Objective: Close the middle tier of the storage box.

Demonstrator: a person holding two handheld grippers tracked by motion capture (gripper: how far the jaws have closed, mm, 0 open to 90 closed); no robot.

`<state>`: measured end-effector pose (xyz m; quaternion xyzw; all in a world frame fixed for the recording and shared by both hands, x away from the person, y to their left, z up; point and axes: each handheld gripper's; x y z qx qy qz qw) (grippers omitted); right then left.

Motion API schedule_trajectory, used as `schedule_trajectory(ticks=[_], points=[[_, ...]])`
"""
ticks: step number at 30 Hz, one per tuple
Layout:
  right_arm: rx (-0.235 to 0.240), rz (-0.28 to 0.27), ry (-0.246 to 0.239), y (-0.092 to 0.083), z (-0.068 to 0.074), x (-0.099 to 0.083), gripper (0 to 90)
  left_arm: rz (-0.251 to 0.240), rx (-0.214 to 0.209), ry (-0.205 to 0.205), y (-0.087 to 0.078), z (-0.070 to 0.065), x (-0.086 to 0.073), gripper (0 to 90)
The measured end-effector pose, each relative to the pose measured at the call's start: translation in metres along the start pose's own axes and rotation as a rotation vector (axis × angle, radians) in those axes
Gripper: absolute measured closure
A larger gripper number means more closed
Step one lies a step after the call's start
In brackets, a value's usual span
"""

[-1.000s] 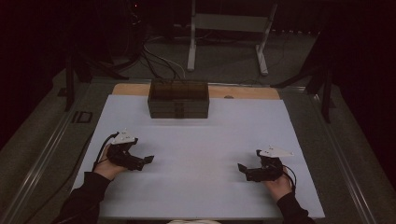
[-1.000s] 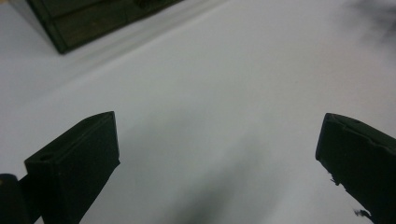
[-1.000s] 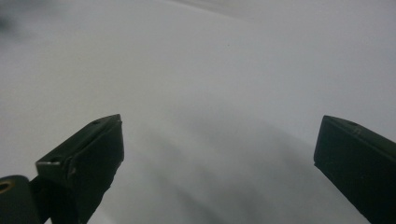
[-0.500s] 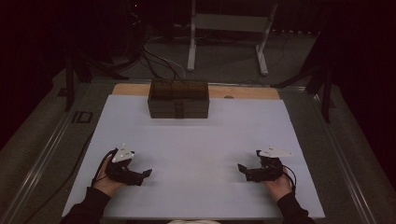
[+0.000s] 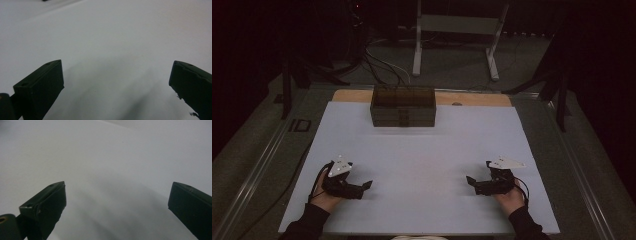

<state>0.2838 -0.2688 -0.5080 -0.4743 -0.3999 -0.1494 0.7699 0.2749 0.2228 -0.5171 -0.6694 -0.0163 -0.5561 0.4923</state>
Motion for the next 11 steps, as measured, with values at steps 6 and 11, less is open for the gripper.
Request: schedule_trajectory(ticks=[6, 11], points=[[-0.002, 0.003, -0.001, 0.0005, 0.0001, -0.0002, 1.7, 0.006, -0.008, 0.001, 0.0020, -0.0023, -0.0003, 1.0], [-0.001, 0.005, 0.000, 0.0007, 0.0001, -0.0004, 1.6, 0.026, 0.000, 0.015, 0.0042, -0.0044, -0.0003, 1.0]])
Point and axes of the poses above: each handheld gripper's, and its own axes: y roughly forward along the jaws, x roughly out of its top, z roughly to its left, and after that the axes turned 11 degrees about y, right-handed
